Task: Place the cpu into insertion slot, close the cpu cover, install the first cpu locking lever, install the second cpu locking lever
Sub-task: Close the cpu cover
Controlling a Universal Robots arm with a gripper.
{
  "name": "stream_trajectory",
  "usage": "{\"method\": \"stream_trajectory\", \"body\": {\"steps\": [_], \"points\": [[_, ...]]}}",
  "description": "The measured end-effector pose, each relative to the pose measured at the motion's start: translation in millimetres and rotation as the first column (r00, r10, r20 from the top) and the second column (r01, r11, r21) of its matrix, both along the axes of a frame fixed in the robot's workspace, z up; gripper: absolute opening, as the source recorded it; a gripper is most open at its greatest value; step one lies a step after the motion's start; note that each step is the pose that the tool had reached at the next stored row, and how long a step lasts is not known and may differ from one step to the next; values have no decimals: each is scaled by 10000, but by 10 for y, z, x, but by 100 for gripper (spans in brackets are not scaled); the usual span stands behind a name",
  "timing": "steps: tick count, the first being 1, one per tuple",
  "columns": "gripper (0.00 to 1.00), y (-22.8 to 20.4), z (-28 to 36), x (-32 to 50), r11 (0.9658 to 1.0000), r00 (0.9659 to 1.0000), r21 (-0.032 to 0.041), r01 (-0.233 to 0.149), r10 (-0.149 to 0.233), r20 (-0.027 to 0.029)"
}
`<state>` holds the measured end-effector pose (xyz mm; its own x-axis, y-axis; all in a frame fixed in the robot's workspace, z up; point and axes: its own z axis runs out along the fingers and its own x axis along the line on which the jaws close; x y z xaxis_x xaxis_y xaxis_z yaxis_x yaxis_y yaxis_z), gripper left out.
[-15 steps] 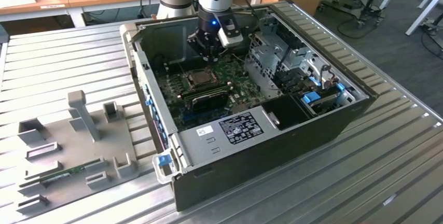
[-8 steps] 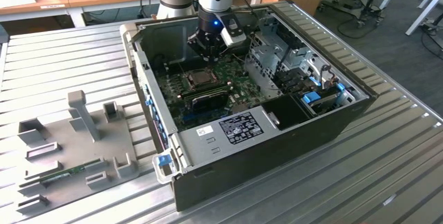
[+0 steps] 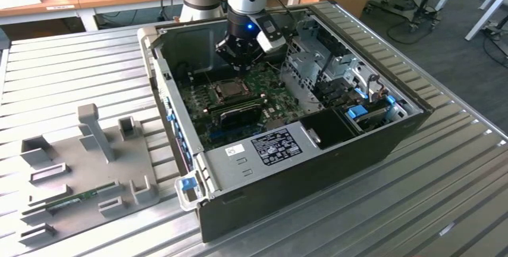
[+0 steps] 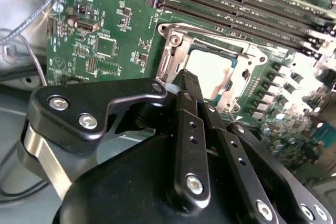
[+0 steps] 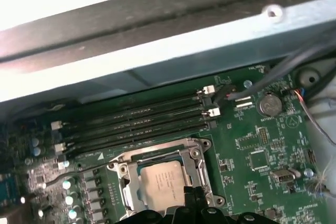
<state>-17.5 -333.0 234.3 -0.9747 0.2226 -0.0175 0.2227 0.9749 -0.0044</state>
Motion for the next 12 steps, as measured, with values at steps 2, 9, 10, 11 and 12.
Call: {"method": "stream_trajectory", "body": {"steps": [2, 9, 10, 11, 12], "points": [[10, 0, 0, 0, 9999, 9999, -1, -168, 168, -1], [10, 0, 0, 0, 9998, 9998, -1, -195, 195, 0], [10, 0, 0, 0, 9998, 9998, -1, -195, 195, 0], [10, 0, 0, 0, 9998, 9998, -1, -196, 196, 0], [10, 0, 0, 0, 9998, 9998, -1, -199, 199, 0]]}}
